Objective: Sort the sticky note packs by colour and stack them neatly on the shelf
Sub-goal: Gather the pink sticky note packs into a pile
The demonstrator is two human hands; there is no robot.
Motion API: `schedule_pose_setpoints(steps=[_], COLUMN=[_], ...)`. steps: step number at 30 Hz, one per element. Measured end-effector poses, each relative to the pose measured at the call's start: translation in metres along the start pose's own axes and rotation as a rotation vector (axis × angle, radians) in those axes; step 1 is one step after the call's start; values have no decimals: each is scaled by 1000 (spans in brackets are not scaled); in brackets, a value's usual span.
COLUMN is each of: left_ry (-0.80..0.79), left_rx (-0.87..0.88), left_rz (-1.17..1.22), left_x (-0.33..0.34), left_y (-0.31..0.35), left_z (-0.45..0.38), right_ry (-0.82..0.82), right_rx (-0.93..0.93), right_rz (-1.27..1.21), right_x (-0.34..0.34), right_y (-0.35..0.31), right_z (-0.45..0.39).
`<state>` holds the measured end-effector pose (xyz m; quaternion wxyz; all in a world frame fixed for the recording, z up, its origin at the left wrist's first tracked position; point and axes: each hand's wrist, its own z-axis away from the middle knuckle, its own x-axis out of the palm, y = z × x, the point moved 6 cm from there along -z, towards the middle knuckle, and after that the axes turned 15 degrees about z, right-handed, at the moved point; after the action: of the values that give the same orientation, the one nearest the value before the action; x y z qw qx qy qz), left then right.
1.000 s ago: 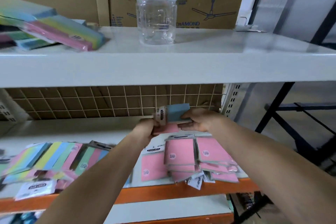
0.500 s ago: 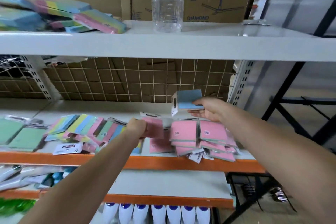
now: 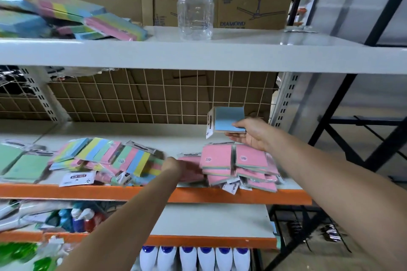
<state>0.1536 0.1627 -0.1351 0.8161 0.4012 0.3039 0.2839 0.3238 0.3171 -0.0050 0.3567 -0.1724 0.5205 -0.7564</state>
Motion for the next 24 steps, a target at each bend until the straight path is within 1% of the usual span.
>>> schedule_pose_setpoints(steps=[2, 4, 6, 8, 10, 11, 12, 13, 14, 15, 16, 17, 18, 20, 24], left_ry=[0, 12, 64, 148, 175, 191, 201, 203, 169, 116, 71, 27, -9, -53, -91], left_rx=[12, 21, 54, 90, 167, 203, 249, 286, 297, 271, 246, 224, 215, 214, 219], left_rz=[-68, -207, -449, -494, -473, -405, -283, -101, 111, 319, 479, 570, 612, 622, 628], left_x=[4, 8, 7, 3, 1, -3, -7, -14, -18, -21, -25, -29, -33, -43, -66], left_y=[2, 5, 10, 14, 20, 24, 29, 36, 42, 47, 53, 60, 66, 75, 81], left_z=[4, 18, 37, 47, 52, 55, 54, 57, 61, 65, 69, 72, 75, 80, 93], right_ry=[-3, -13, -25, -50, -79, -86, -90, -92, -97, -107, -116, -124, -129, -139, -156], right_rx=[1, -1, -1, 0, 1, 0, -1, -3, -5, -7, -7, -8, -10, -25, -43], right_rz=[-2, 1, 10, 10, 12, 22, 32, 40, 43, 46, 50, 54, 55, 48, 72], right_x=[2, 6, 11, 18, 25, 28, 31, 34, 38, 44, 49, 56, 63, 78, 115], right_y=[3, 4, 4, 3, 2, 2, 1, 0, -2, -4, -5, -7, -9, -13, -20], right_z=[0, 0, 0, 1, 1, 1, 0, 0, 0, 1, 1, 3, 3, 5, 11])
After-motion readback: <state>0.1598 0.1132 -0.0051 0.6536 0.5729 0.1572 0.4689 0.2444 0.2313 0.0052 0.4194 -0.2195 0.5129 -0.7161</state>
